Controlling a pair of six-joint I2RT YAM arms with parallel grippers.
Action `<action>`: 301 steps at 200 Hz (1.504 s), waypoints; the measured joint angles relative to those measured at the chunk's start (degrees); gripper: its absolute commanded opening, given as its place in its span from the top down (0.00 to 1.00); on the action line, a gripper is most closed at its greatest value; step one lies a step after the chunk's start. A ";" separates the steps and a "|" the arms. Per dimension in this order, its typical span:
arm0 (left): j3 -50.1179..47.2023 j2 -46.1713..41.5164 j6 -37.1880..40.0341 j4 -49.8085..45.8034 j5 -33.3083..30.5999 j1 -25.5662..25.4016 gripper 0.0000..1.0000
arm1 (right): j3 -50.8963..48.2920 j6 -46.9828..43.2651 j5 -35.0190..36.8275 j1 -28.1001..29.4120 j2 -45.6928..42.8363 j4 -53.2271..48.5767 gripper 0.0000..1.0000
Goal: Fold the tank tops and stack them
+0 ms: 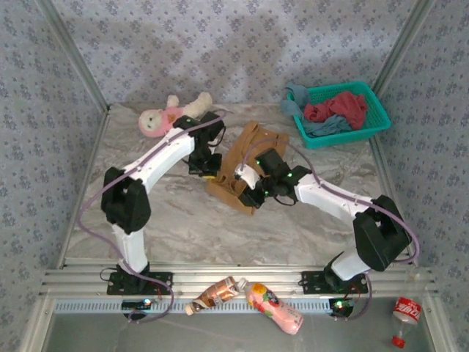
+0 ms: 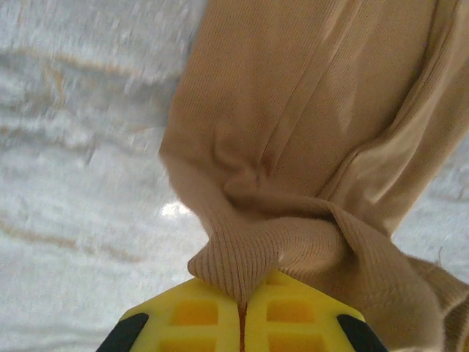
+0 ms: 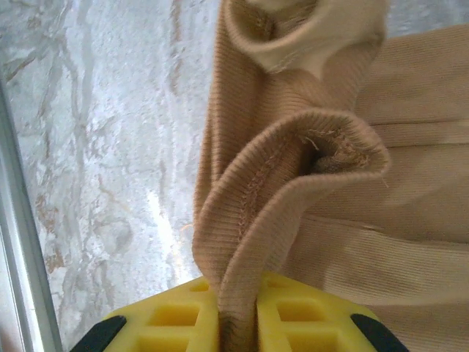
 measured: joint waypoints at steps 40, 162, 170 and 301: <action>13.00 10.82 1.97 -0.35 0.83 1.01 0.94 | 4.76 -3.96 -1.70 -5.44 5.14 -2.60 0.82; 41.97 35.76 4.63 -2.27 4.46 3.34 0.79 | 19.80 -11.08 -3.04 -16.50 23.87 -5.70 0.75; 42.69 36.61 4.59 -1.97 4.52 3.45 0.73 | 21.40 -11.04 -2.67 -16.76 25.18 -6.32 0.74; 45.40 36.39 3.19 -0.31 0.11 5.46 0.52 | 25.11 -3.39 10.14 -18.93 24.26 -3.80 0.65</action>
